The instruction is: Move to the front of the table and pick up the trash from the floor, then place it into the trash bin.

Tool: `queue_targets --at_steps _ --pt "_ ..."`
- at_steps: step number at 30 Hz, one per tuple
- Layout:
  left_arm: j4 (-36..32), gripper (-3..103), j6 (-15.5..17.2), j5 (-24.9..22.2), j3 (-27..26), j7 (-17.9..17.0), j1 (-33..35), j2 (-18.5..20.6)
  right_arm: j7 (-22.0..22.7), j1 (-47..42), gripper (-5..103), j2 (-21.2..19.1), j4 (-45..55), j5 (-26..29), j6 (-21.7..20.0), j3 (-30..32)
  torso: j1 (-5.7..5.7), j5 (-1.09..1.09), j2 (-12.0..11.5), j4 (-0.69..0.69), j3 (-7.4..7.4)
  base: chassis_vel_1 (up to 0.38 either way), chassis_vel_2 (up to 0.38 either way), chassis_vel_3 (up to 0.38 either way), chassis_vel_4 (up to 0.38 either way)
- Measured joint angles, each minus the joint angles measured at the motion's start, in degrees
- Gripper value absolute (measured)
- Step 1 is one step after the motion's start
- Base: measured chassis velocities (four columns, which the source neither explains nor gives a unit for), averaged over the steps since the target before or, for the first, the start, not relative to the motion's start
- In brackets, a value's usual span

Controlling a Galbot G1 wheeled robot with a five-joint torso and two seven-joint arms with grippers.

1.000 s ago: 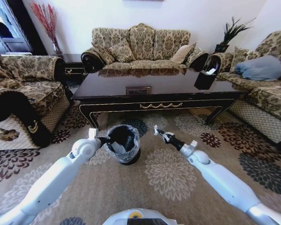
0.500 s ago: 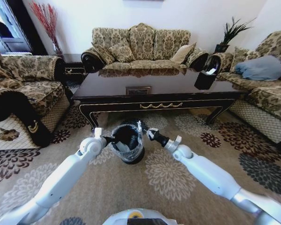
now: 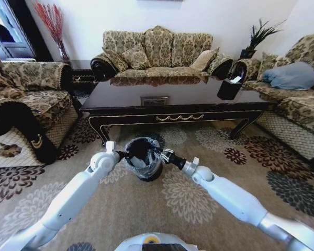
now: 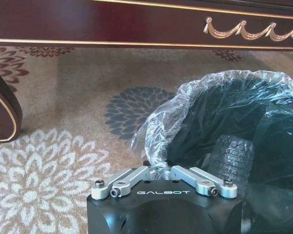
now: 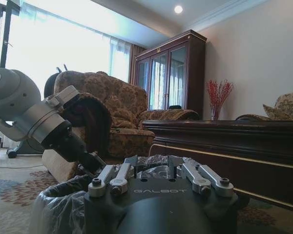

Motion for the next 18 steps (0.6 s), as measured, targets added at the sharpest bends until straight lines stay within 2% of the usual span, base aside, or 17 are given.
queue_targets --at_steps 3,4,5,8,9,12,14,15,16,17,18 --pt "-1.07 2 0.00 -0.13 -1.04 -0.19 1.03 0.01 0.12 -1.93 49 -0.01 0.23 -0.19 0.15 2.60 0.00 0.01 0.00 -0.01 0.00 0.000 0.000 0.000 0.000" --pt "-1.07 2 0.00 -0.13 -1.04 -0.19 1.03 0.01 0.12 -1.93 49 -0.01 0.23 -0.19 0.15 2.60 0.00 0.01 0.00 -0.01 0.00 0.000 0.000 0.000 0.000" --pt "-1.92 2 0.00 -0.22 -1.82 -0.46 2.00 -0.02 0.74 -2.75 54 -0.01 0.32 -0.25 0.15 3.74 0.00 0.00 0.00 -0.01 0.00 0.000 0.000 0.000 0.000" --pt "-4.18 2 0.00 0.09 -4.46 -1.37 5.51 -0.07 5.45 -5.38 65 -0.43 0.63 -2.16 -1.19 7.37 0.00 -0.01 0.00 0.01 0.00 0.000 0.000 0.000 0.000" --pt "-4.18 2 0.00 0.09 -4.46 -1.37 5.51 -0.07 5.45 -5.38 65 -0.43 0.63 -2.16 -1.19 7.37 0.00 -0.01 0.00 0.01 0.00 0.000 0.000 0.000 0.000" --pt "-7.17 2 0.00 0.36 -8.92 -4.24 10.90 -0.07 11.92 -9.10 82 -0.96 1.02 -4.62 -3.11 12.15 0.00 0.00 0.00 0.00 0.00 0.000 0.000 0.000 0.000" --pt "-7.79 2 0.00 0.14 -9.80 -4.98 11.91 -0.08 13.15 -9.73 82 -1.08 1.16 -4.92 -3.54 12.80 0.00 -0.01 0.00 0.01 0.00 0.000 0.000 0.000 0.000" --pt "-9.33 2 0.00 -0.65 -11.67 -7.04 14.17 -0.08 16.21 -11.14 93 -1.32 1.53 -5.58 -4.46 14.21 0.00 0.01 0.00 0.01 0.00 0.000 0.000 0.000 0.000" --pt "-10.51 2 0.00 -1.26 -12.95 -8.79 16.03 -0.04 18.80 -12.15 97 -1.55 2.01 -5.97 -5.38 15.23 0.00 0.02 0.00 0.01 -0.01 0.000 0.000 0.000 0.000" --pt "-11.15 2 0.00 -1.59 -13.74 -9.97 17.33 0.04 21.35 -12.97 97 -1.81 2.62 -6.35 -6.28 15.96 0.00 0.00 0.00 0.00 -0.01 0.000 0.000 0.000 0.000" --pt "-11.15 2 0.00 -1.59 -13.74 -9.97 17.33 0.04 21.35 -12.97 97 -1.81 2.62 -6.35 -6.28 15.96 0.00 0.00 0.00 0.00 -0.01 0.000 0.000 0.000 0.000"
